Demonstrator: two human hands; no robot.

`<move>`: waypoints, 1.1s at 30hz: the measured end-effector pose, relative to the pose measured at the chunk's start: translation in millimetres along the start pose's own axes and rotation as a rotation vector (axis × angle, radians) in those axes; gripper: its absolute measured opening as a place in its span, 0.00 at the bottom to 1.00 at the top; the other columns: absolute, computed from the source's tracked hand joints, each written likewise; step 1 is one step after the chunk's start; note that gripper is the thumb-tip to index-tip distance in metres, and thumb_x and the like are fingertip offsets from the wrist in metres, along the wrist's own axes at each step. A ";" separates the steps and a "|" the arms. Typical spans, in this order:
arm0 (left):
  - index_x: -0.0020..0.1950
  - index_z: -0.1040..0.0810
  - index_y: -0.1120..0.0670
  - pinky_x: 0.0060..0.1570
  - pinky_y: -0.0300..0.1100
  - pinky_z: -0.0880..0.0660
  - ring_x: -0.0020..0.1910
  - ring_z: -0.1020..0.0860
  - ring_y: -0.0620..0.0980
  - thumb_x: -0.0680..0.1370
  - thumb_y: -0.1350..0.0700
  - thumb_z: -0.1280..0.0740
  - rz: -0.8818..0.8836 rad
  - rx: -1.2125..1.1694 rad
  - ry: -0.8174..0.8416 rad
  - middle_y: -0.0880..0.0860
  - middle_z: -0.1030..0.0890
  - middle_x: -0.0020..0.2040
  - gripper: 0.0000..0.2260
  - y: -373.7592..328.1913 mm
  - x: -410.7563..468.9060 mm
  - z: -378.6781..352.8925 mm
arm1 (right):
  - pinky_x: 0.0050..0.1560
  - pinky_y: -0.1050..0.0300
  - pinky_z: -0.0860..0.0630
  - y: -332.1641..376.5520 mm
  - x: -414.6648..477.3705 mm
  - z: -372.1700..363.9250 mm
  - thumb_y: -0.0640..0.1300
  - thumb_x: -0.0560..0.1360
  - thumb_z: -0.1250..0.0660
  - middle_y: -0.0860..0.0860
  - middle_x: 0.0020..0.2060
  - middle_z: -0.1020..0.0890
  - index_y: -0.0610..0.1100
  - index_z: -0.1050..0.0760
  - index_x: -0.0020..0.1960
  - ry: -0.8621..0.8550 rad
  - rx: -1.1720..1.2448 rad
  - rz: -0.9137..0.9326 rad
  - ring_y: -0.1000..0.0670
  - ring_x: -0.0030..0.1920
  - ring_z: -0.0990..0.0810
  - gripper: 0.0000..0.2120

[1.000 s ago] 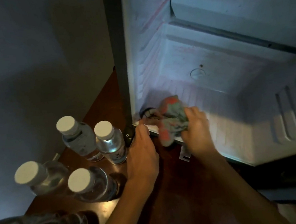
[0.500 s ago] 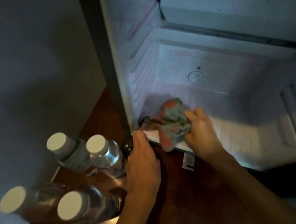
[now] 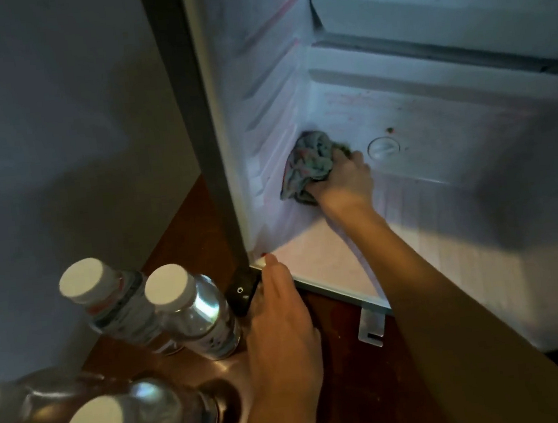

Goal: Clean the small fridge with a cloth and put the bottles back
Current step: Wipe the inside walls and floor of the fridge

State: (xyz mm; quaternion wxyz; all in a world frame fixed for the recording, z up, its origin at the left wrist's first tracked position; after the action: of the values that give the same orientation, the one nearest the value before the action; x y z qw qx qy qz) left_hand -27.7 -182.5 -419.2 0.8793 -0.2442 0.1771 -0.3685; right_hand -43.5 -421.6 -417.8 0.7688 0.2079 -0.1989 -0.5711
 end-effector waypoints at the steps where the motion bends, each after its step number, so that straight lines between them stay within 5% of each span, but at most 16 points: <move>1: 0.78 0.55 0.50 0.52 0.53 0.28 0.60 0.24 0.61 0.76 0.65 0.38 -0.012 0.012 -0.017 0.55 0.35 0.69 0.37 0.2 0.1 0.5 | 0.63 0.47 0.28 4.7 4.9 -1.4 0.53 0.69 0.28 0.43 0.66 0.30 0.47 0.29 0.68 0.048 -0.003 0.002 0.38 0.62 0.28 0.30; 4: 0.77 0.53 0.52 0.41 0.49 0.34 0.54 0.22 0.60 0.76 0.65 0.38 -0.059 0.078 -0.037 0.54 0.37 0.68 0.35 -1.5 -0.6 4.0 | 0.61 0.47 0.23 11.0 12.4 9.2 0.58 0.58 0.32 0.43 0.61 0.23 0.50 0.24 0.64 0.180 0.056 0.071 0.41 0.59 0.22 0.35; 9: 0.65 0.42 0.51 0.36 0.50 0.38 0.46 0.21 0.63 0.76 0.64 0.37 -0.078 0.087 -0.017 0.54 0.29 0.54 0.22 -8.2 0.7 12.2 | 0.57 0.48 0.21 8.0 -9.7 34.5 0.50 0.54 0.28 0.42 0.56 0.18 0.48 0.21 0.62 0.362 0.000 0.125 0.41 0.56 0.19 0.35; 13: 0.61 0.39 0.51 0.37 0.50 0.38 0.47 0.21 0.65 0.77 0.62 0.40 -0.107 0.099 -0.043 0.51 0.32 0.48 0.16 -12.3 1.3 15.5 | 0.54 0.46 0.21 -31.1 -73.1 32.0 0.57 0.56 0.34 0.43 0.49 0.24 0.53 0.22 0.60 0.238 0.148 0.079 0.39 0.52 0.24 0.31; 17: 0.55 0.38 0.48 0.37 0.49 0.36 0.47 0.21 0.62 0.78 0.63 0.38 -0.151 0.033 -0.078 0.48 0.32 0.47 0.13 -15.9 -3.2 18.4 | 0.57 0.45 0.26 -81.2 -110.0 50.6 0.55 0.62 0.35 0.45 0.49 0.24 0.53 0.24 0.58 0.108 0.054 -0.014 0.40 0.53 0.29 0.25; 23: 0.59 0.28 0.50 0.48 0.27 0.35 0.60 0.31 0.44 0.78 0.56 0.37 -0.593 -0.128 -0.096 0.47 0.28 0.62 0.10 -80.6 -23.5 1.2 | 0.62 0.44 0.29 -103.0 -136.5 89.5 0.44 0.68 0.27 0.43 0.55 0.30 0.48 0.27 0.65 -0.042 -0.078 -0.094 0.37 0.57 0.30 0.26; 27: 0.65 0.32 0.51 0.57 0.33 0.32 0.64 0.33 0.45 0.78 0.54 0.33 -0.584 -0.259 -0.037 0.49 0.32 0.67 0.18 -98.4 -25.4 -19.4 | 0.64 0.42 0.29 -119.4 -161.6 114.5 0.43 0.67 0.26 0.38 0.59 0.29 0.42 0.27 0.64 -0.243 -0.174 -0.196 0.35 0.60 0.29 0.27; 33: 0.51 0.28 0.50 0.43 0.28 0.32 0.45 0.27 0.41 0.77 0.56 0.32 -0.389 -0.412 -0.091 0.44 0.27 0.49 0.06 -91.3 -50.0 -43.2 | 0.66 0.37 0.31 -129.7 -182.6 115.9 0.44 0.67 0.31 0.33 0.62 0.31 0.33 0.33 0.68 -0.275 0.044 -0.255 0.30 0.62 0.31 0.32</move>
State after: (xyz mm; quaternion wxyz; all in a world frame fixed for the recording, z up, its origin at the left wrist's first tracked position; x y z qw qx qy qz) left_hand -133.5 -214.3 -396.7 0.7310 -0.4633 0.1585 -0.4753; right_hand -258.7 -290.7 -404.5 0.6508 0.1682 -0.2865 -0.6827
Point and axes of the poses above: each hand's wrist, its own x-axis towards the middle knuckle, its own z-axis out of the back of the hand, y = z × x, the point moved 6 cm from there along x, towards the middle knuckle
